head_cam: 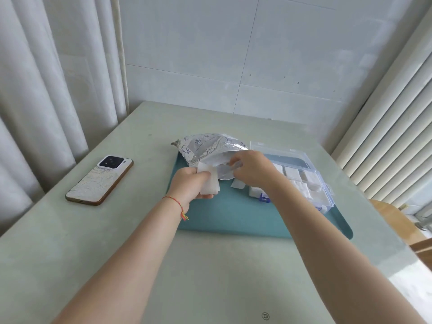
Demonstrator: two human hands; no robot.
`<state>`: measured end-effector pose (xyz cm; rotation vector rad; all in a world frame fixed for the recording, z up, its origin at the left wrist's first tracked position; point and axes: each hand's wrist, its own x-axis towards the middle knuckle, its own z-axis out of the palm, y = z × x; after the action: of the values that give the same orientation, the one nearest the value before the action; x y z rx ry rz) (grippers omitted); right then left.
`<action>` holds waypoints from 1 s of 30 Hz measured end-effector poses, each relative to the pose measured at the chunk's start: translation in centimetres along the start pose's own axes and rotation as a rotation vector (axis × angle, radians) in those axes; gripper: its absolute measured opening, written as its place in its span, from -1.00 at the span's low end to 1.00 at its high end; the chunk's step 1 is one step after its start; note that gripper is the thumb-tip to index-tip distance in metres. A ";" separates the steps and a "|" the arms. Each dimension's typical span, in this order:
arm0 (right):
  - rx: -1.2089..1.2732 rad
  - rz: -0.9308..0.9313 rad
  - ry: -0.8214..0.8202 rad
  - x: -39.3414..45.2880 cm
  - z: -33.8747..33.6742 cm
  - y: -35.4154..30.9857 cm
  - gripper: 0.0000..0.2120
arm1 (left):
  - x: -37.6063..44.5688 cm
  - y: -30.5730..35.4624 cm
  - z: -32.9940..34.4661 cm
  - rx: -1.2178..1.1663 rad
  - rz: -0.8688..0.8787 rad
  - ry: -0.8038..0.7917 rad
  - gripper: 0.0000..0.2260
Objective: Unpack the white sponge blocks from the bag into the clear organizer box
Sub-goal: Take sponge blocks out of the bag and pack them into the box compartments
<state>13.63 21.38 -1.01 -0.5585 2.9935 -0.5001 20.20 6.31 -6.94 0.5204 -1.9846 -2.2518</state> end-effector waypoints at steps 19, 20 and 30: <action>-0.773 -0.299 0.101 -1.9 3.4 0.3 -0.79 | 0.3 -0.9 0.5 0.038 0.050 0.047 -0.94; -0.774 -0.314 0.114 -1.8 3.6 0.5 -0.79 | 0.3 -0.9 0.4 0.036 0.049 0.046 -0.93; -0.796 -0.382 0.107 -2.2 3.1 0.9 -0.77 | 0.1 -0.7 0.5 0.017 0.042 0.036 -0.89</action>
<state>15.71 22.03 -4.22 -1.1787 3.0962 0.7269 20.06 6.85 -7.63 0.5125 -1.9802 -2.1877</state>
